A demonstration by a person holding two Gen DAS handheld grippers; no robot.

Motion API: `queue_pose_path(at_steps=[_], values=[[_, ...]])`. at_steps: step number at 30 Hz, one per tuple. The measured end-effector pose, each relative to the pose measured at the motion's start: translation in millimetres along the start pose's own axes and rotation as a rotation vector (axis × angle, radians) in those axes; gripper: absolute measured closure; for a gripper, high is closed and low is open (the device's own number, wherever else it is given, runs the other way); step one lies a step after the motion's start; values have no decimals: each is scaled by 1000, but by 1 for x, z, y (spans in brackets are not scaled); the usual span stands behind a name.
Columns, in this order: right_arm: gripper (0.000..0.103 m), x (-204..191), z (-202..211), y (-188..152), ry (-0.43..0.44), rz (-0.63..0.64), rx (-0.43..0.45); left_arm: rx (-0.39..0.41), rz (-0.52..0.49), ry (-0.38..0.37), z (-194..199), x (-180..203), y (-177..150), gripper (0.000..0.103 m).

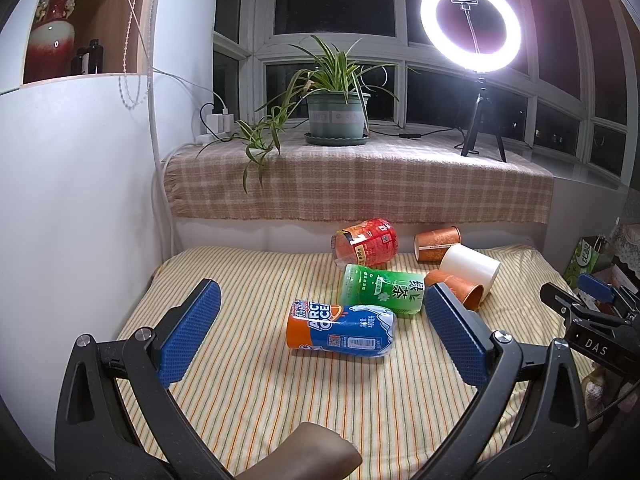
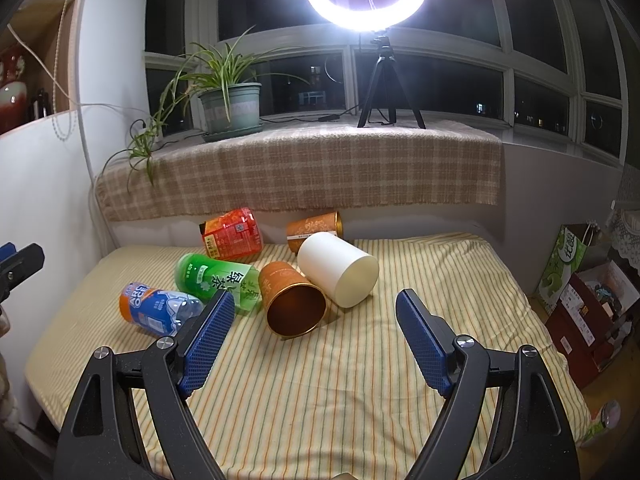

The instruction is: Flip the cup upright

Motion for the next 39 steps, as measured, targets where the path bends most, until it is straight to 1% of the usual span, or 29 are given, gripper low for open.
queue_pose_path(at_steps=[12,14,17,20,26,31,32,34,35,37,39], values=[[20,-5,-4,0,6,16,-6,-1,-2,1,0,0,0,0],[20,-6,-6,0,9,18,-9,-4,-2,1,-1,10,-2,0],[20,-8,-9,0,17,20,-16,-9,-3,3,-4,11,-7,0],[20,-11,-13,2,26,32,-21,-19,-3,9,-18,4,-9,0],[20,-19,-26,9,59,45,-38,-42,7,32,-22,-9,-14,0],[20,-32,-43,21,101,89,-55,-58,15,54,-25,-21,-19,0],[20,-34,-47,25,107,100,-55,-62,15,60,-26,-24,-20,0],[20,-44,-54,33,126,165,-37,-70,18,69,-26,-29,-24,0],[20,-51,-59,38,135,220,-28,-75,20,75,-26,-33,-25,0],[20,-60,-71,45,138,312,-36,-82,24,89,-25,-40,-29,0],[20,-72,-82,51,191,410,-52,-90,31,101,-26,-47,-32,0]])
Point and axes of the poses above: each gripper's, at about its wrist camera, not at the fingertips, and z roughly against the way its jaws point, x to its right, y to its top, the point moved 9 cm from there along -z, roughly the way its jaws point, and after that the axes turned 2 degrees about -z, right-handed, at the moved point
